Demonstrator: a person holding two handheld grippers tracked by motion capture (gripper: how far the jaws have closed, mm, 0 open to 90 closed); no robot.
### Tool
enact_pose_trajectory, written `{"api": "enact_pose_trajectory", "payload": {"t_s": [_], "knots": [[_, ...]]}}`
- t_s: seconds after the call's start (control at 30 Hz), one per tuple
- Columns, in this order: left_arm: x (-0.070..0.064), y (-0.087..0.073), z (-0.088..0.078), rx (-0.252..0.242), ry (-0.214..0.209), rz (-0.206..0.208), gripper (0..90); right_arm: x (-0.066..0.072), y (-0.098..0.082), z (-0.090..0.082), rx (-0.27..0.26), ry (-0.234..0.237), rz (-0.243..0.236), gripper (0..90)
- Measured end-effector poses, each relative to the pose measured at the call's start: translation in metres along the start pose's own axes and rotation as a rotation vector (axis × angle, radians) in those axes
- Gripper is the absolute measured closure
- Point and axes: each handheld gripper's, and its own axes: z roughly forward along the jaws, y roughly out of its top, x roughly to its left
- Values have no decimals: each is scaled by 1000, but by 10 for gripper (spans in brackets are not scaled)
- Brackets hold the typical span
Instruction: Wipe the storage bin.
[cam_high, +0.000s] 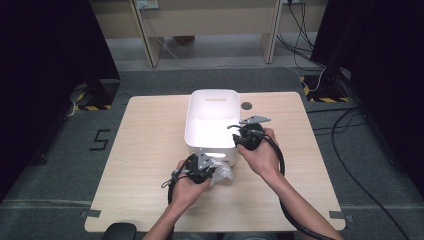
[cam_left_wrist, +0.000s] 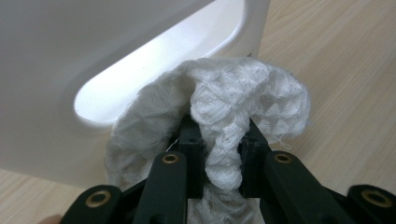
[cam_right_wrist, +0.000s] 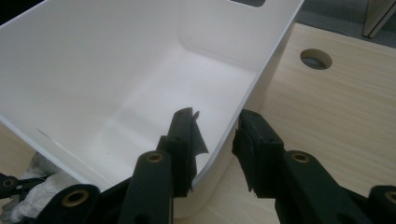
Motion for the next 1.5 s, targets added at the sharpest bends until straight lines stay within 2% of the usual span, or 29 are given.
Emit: {"api": "enact_pose_trajectory", "payload": {"t_s": [0.97,1.5], "knots": [[-3,-6,13,25,-3,-10,761,0,0,0,-1,-3,-4,675],[-7,1,7,-10,-8,-18,761,1,0,0,-3,-4,1,675]]}}
